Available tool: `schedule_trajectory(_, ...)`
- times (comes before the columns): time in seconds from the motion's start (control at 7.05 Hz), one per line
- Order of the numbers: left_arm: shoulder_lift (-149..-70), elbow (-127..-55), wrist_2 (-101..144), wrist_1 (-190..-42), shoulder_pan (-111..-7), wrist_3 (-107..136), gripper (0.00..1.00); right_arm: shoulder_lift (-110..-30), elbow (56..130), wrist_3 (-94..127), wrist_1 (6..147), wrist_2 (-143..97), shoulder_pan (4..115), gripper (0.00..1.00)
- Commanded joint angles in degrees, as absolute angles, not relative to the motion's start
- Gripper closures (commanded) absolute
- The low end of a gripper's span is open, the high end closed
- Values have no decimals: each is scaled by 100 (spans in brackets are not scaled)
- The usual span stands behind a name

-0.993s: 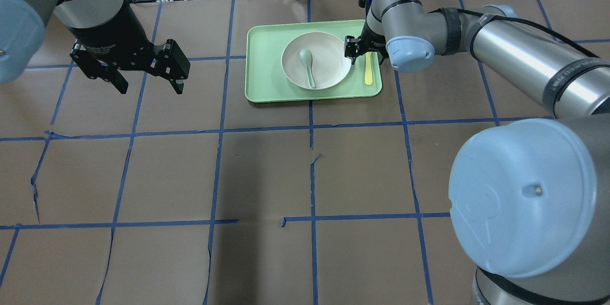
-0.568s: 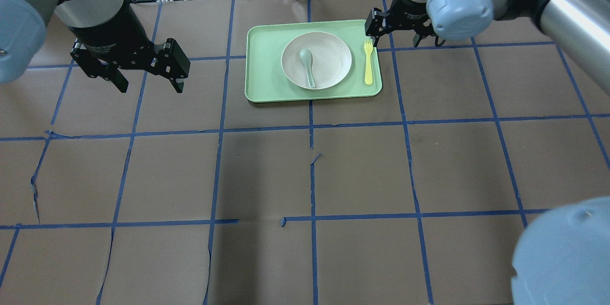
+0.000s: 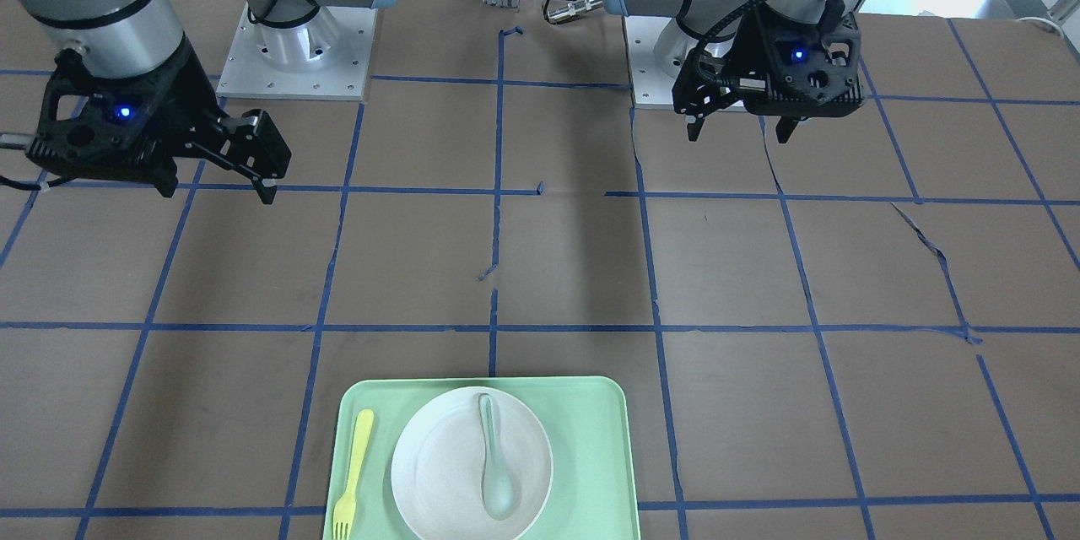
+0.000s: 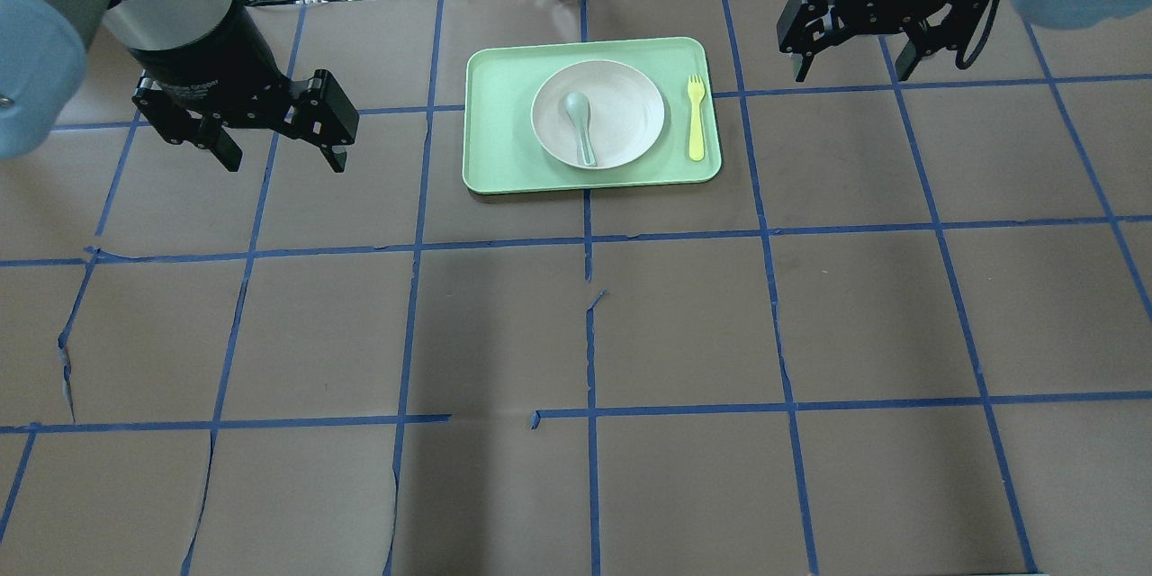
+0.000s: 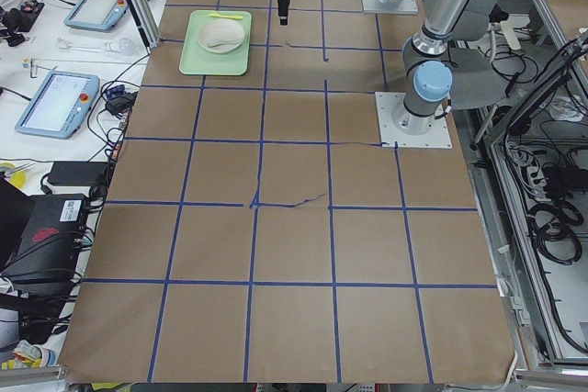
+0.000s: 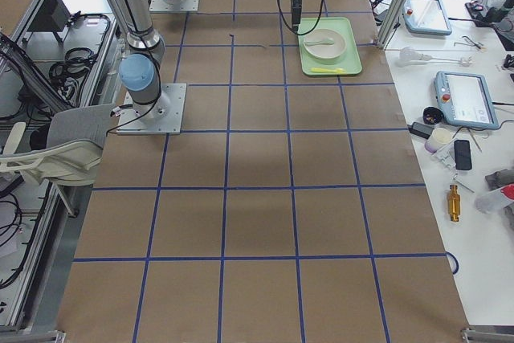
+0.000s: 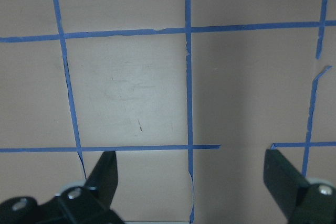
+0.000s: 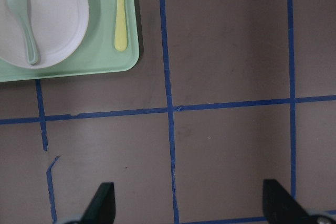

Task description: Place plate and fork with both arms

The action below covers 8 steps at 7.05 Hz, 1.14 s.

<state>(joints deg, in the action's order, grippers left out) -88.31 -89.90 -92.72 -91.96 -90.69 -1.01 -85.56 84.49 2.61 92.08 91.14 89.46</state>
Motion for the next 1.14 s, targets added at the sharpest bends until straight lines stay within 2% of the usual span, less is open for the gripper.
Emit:
schedule_trajectory(0.0,-8859,-8991,-9316,-8991,-9062,-158,0,-8771,8455,220,8947,9123,8982,0)
schedule_trajectory(0.99,-8833,-9070,-9308,-8956,-9062,-167,0,-8842,8534,220,9360,9061,8991,0)
